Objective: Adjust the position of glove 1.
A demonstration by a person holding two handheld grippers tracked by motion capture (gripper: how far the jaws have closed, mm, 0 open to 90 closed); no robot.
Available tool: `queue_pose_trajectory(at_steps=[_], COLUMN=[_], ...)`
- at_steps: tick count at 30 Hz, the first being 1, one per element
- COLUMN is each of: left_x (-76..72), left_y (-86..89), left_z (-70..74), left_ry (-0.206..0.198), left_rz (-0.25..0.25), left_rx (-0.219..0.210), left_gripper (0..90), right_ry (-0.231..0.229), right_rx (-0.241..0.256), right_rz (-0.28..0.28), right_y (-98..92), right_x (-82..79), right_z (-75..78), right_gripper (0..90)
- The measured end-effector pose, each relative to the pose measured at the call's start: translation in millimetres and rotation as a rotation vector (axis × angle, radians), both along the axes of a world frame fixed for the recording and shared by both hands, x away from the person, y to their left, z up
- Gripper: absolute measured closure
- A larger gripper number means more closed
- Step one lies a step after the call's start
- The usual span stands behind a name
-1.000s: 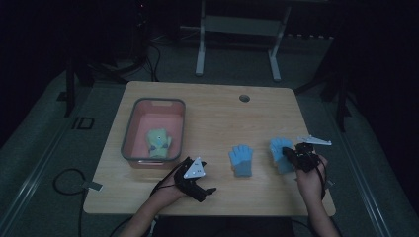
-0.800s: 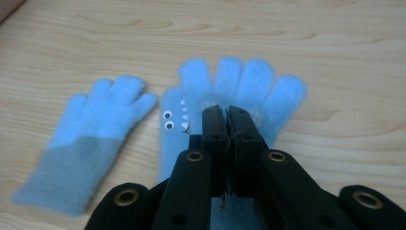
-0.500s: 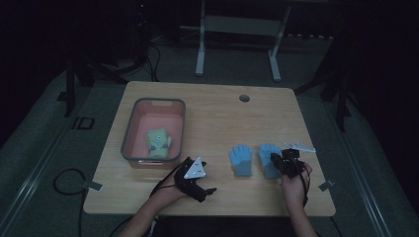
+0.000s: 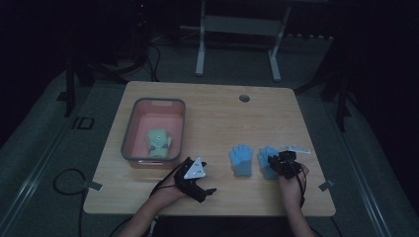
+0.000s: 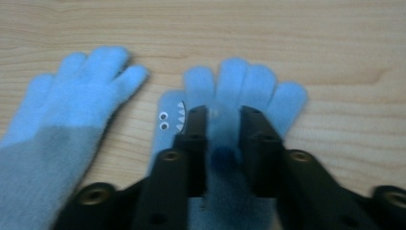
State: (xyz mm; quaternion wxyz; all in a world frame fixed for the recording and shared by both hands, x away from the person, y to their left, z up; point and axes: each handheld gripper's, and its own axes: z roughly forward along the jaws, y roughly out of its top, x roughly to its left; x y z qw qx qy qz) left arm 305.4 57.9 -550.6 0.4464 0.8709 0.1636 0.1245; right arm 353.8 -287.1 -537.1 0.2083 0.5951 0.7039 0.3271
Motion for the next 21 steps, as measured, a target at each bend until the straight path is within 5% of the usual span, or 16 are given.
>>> queue_pose_trajectory(at_steps=[9, 21], left_x=[0.3, 0.8], left_y=[0.5, 0.6], left_z=[0.1, 0.1], left_ry=[0.005, 0.007], left_rz=[0.001, 0.002], left_rx=[-0.006, -0.003], left_gripper=[3.8, 3.8], right_ry=[-0.025, 0.008], right_rx=[0.007, 0.019], right_rz=[0.088, 0.321], right_y=[-15.2, -41.9], right_x=[0.8, 6.5], right_z=[12.7, 13.4], right_gripper=[45.3, 52.5])
